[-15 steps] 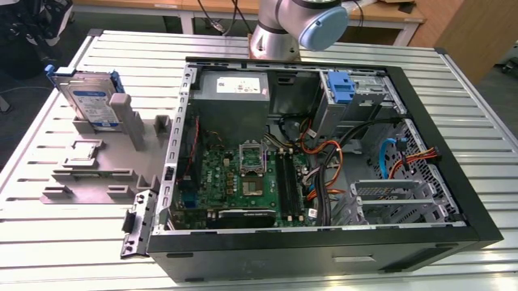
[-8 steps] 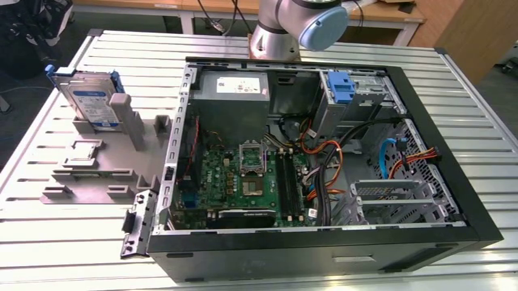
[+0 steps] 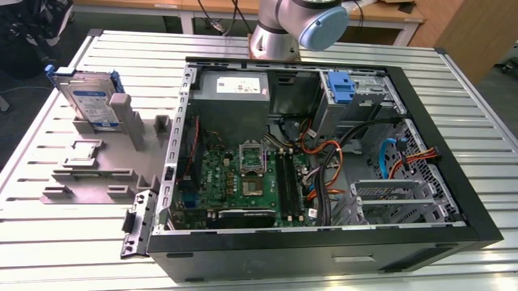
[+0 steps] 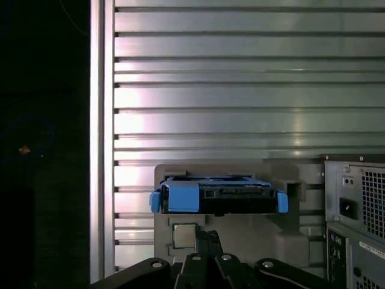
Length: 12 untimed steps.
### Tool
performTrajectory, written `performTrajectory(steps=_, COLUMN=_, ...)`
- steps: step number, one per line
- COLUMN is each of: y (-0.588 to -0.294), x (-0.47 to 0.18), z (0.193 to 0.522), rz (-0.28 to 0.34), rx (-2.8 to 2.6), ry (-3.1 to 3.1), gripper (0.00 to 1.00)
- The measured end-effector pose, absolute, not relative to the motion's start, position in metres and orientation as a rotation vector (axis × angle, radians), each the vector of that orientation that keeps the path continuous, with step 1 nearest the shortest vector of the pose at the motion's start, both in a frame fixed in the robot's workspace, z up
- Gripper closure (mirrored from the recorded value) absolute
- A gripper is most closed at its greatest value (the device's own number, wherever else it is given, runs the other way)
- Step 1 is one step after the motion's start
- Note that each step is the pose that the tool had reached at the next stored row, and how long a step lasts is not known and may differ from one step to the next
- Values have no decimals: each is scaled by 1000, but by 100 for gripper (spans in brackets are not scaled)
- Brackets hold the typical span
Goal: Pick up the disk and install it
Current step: 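Pick up the disk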
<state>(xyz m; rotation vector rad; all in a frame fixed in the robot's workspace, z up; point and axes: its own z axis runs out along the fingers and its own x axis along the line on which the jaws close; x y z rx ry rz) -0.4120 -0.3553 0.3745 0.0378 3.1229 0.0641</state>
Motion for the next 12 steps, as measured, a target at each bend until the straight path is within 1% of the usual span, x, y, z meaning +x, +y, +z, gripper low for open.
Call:
performTrajectory(steps=5, y=-355, x=-412, z=374, rz=60, rx=-52, ry=3124, gripper=90)
performTrajectory(steps=12, y=-355, x=-412, z=374, rz=35, rx=-152, ry=3123, gripper=90)
